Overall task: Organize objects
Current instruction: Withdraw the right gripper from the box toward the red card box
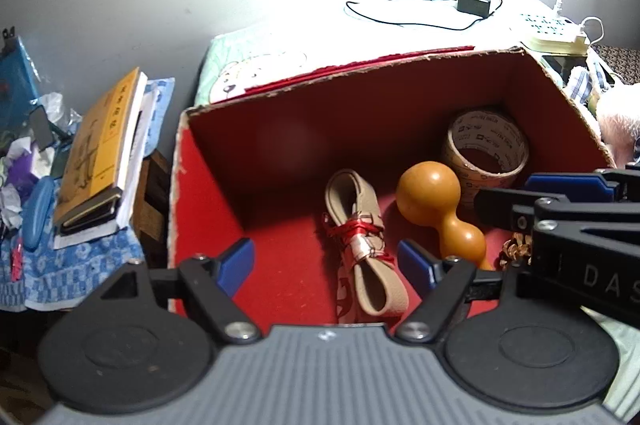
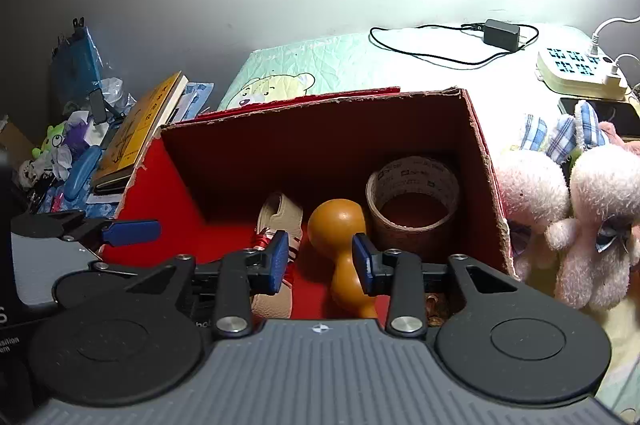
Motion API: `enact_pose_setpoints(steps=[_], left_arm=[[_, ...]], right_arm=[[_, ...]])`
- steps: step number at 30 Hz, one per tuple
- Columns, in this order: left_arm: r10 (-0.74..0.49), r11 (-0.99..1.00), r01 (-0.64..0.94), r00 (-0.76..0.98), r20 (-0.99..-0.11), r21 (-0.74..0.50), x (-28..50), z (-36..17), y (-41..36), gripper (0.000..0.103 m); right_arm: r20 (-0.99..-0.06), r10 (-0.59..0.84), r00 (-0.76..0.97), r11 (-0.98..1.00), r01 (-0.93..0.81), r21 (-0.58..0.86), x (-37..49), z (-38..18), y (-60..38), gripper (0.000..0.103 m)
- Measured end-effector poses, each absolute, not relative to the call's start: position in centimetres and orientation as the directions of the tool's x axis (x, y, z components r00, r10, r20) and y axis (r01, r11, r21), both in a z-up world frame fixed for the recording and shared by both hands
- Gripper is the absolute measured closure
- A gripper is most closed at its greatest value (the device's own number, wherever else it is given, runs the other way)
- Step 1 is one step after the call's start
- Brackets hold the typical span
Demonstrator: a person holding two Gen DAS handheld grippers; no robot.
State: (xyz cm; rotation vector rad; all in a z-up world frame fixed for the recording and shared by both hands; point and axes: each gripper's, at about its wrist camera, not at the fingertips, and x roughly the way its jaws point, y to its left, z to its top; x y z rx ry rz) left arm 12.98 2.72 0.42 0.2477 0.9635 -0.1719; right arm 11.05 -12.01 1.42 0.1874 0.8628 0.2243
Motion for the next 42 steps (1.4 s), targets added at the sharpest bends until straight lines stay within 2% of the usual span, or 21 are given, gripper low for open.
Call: enact_pose_setpoints(steps=[6, 20, 42], left_arm=[[-0.024, 0.968, 0.219, 0.575, -0.818, 0.125, 11.4, 1.7, 3.4, 0.023], [0.005, 0.975, 0.178, 0.590, -0.807, 0.136, 7.7, 3.2, 3.5, 0.023], [0.072, 0.979, 0.122, 0.534, -0.843, 0.160, 3.5, 1.8, 4.2, 0.020]], right_arm=[[-0.697, 0.284, 0.659, 0.956, -0.135, 0.262, 9.4, 2.3, -12.0, 0.055], [-0.659, 0.334, 0.674, 0.938, -0.166, 0.305, 6.7, 3.3, -11.8, 0.054], [-0.701, 0.426, 0.571, 0.903, -0.215, 0.373, 3.8, 1.7, -10.8, 0.052]])
